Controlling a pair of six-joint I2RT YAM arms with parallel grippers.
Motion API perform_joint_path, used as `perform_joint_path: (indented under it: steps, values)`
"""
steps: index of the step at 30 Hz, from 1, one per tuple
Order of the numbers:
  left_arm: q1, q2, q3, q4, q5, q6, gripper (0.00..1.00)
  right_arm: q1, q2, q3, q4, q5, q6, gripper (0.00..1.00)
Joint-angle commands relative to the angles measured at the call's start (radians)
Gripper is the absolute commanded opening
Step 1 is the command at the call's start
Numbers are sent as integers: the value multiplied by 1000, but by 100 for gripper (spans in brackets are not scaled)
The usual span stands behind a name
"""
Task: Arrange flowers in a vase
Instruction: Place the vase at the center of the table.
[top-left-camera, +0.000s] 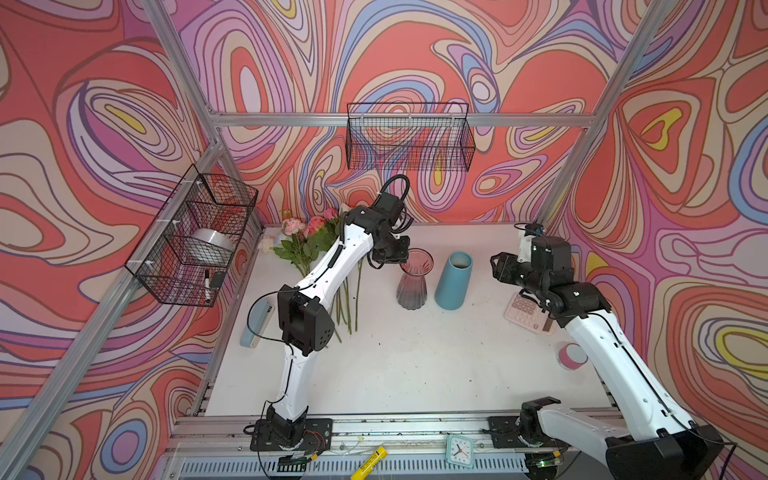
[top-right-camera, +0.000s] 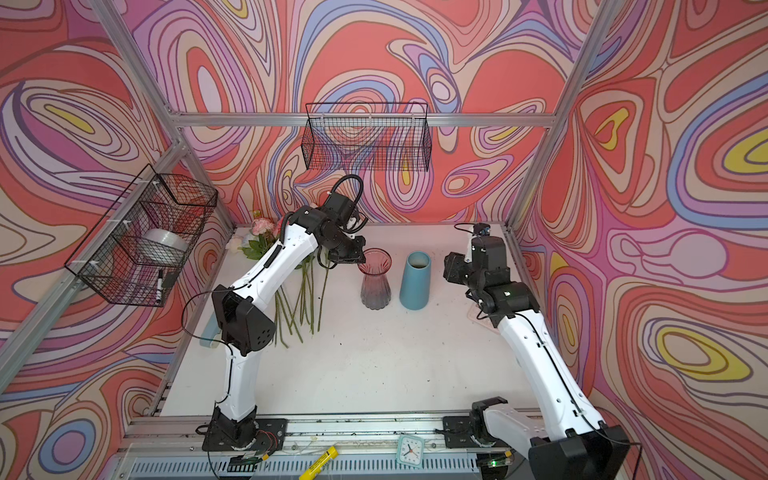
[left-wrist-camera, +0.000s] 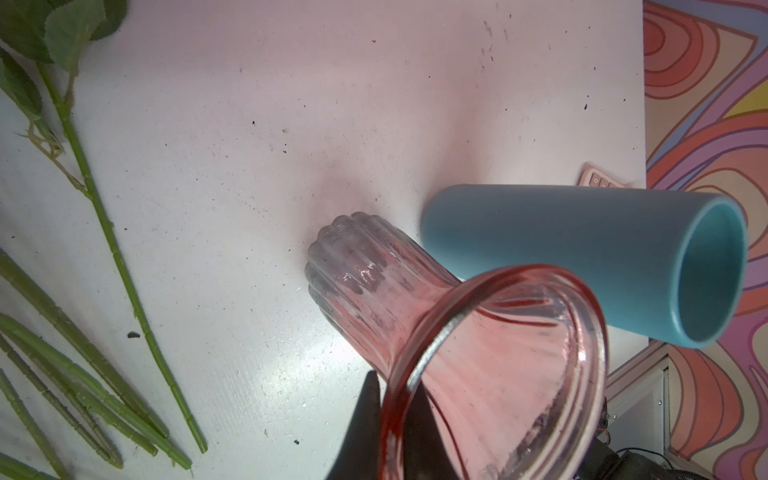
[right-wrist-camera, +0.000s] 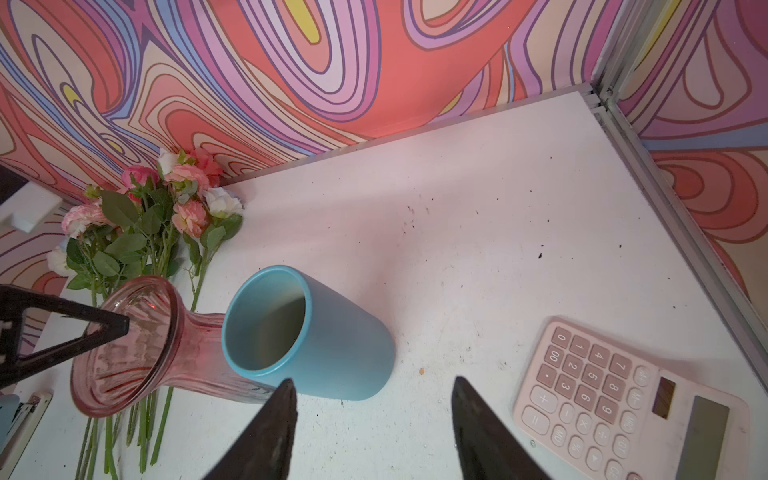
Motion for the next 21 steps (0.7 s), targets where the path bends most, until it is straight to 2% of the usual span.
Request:
perform_joint_path:
  steps: [1,13,18,21]
  values:
    - [9,-75,-47,-99,19,42,0,3,-22,-18,16,5,-4,61]
    - [8,-348,-461,-40,5,65,0,3,-30,-8,11,-34,5,61]
    - [8,-379,-511,-18,5,68,0,3,-33,-11,5,-40,13,61]
    - [8,-379,-516,-13,7,73,12,3,-34,-7,-1,-51,18,61]
